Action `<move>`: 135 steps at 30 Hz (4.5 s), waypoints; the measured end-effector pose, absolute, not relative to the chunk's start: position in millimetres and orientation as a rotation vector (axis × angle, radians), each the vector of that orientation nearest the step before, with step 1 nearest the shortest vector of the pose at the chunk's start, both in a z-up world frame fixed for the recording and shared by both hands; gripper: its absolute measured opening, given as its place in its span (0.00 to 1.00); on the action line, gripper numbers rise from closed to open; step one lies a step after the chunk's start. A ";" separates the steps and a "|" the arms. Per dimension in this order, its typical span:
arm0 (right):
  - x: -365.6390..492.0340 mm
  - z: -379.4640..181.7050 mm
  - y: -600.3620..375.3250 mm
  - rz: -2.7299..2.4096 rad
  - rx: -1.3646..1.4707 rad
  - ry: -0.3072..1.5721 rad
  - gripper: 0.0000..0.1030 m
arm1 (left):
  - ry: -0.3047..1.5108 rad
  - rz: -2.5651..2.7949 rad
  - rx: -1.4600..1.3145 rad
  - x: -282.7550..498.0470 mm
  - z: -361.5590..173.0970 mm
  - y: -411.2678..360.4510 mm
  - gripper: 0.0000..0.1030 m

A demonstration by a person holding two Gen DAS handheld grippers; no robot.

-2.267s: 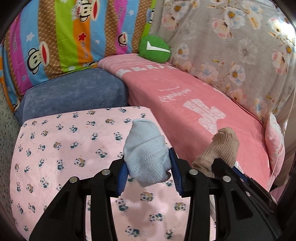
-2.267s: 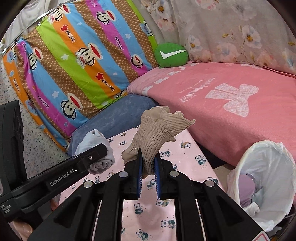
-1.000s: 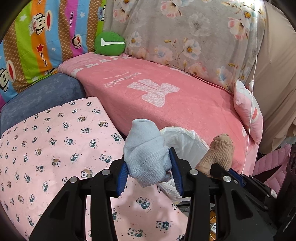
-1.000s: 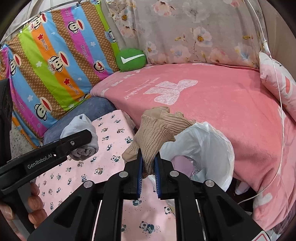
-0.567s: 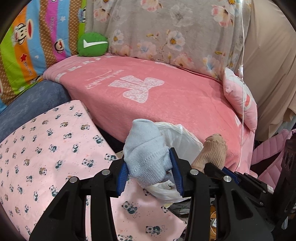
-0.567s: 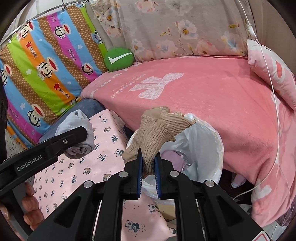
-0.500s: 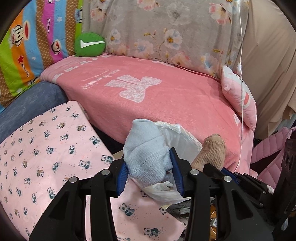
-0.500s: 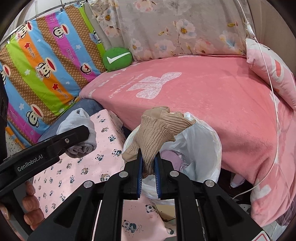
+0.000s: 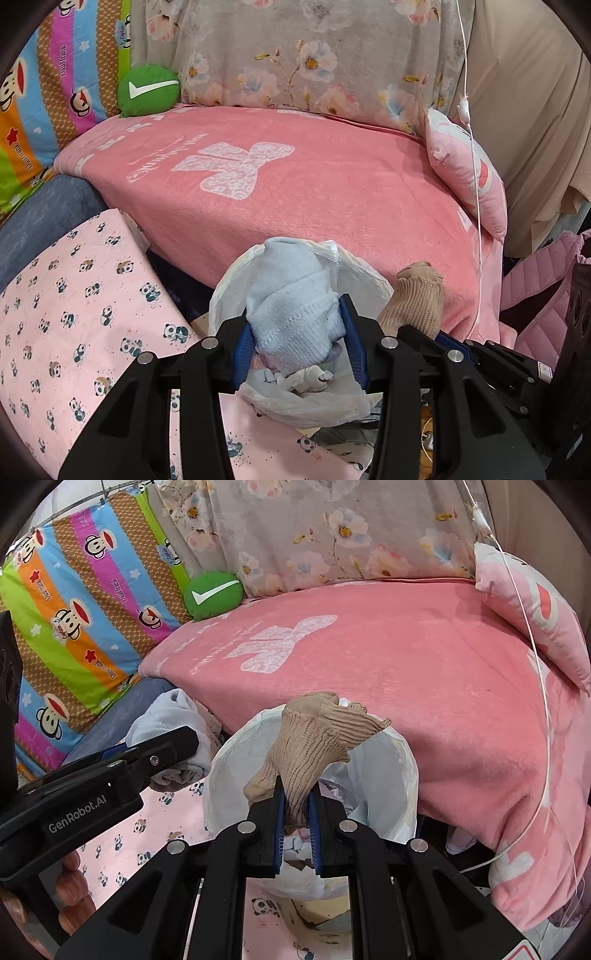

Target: Collect trash

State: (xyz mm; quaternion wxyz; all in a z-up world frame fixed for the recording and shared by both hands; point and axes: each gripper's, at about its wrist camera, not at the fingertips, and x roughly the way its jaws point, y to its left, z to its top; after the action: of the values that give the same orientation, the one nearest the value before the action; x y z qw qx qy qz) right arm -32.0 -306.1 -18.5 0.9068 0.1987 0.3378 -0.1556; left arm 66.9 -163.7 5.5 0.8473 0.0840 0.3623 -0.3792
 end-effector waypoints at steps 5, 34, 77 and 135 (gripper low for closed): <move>-30.7 -24.8 -316.0 -0.341 0.415 0.702 0.12 | 0.783 -0.799 0.176 72.2 -1.7 -170.7 0.53; -20.1 -12.3 -290.1 -0.301 0.354 0.672 0.39 | 0.730 -0.538 0.118 71.0 -6.5 -100.9 0.83; -48.0 -7.0 -254.1 -0.401 0.220 0.684 0.96 | 0.692 -0.405 0.174 50.6 -4.0 -73.9 0.93; -57.7 -32.7 -277.0 -0.437 0.194 0.762 0.96 | 0.790 -0.328 0.209 37.3 -31.6 -99.7 0.93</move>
State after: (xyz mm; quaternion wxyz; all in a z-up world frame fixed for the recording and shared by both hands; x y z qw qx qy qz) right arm -57.7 -277.0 -32.7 0.9006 0.0938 0.3681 -0.2113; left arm 37.3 -99.7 -31.6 0.9047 0.1011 0.3821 -0.1589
